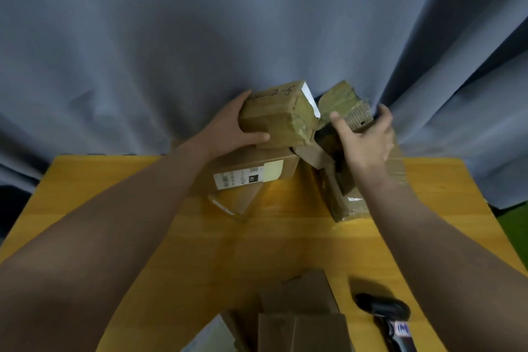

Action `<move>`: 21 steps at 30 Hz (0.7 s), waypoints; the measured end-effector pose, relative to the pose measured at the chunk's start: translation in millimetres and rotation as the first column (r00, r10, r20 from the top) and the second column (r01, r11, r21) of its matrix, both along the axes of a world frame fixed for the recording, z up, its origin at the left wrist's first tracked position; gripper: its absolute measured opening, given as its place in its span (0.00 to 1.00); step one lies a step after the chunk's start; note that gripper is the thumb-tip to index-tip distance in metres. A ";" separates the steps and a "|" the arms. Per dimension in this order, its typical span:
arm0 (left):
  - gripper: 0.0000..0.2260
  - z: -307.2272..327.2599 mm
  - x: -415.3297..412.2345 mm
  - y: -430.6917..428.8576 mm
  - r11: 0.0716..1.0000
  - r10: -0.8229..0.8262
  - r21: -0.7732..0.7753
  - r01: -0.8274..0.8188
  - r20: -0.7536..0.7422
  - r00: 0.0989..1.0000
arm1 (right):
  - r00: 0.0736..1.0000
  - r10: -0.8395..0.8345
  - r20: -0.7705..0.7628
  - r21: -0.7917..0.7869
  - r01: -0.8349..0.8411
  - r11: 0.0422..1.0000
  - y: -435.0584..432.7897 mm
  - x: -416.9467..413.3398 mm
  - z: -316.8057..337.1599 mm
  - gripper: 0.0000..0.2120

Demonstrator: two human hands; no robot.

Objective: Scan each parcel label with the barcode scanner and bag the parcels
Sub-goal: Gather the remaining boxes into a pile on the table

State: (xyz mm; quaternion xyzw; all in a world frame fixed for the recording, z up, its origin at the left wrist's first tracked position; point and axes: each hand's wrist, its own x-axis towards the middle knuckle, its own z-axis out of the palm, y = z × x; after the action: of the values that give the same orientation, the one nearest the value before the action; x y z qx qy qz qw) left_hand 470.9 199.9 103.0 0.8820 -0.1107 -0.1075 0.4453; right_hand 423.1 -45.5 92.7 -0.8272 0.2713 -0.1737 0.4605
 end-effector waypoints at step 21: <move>0.46 -9.2 -77.0 10.6 0.972 0.091 -0.197 -0.130 -0.194 0.977 | 0.940 0.332 0.083 0.254 -0.342 0.905 -20.1 -69.7 -22.7 0.39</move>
State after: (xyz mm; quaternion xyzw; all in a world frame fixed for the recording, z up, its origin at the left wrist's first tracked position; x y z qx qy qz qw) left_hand 394.0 210.5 93.8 0.8215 -0.0304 -0.1511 0.5490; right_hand 353.5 -65.6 70.0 -0.7892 0.1364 -0.0691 0.5948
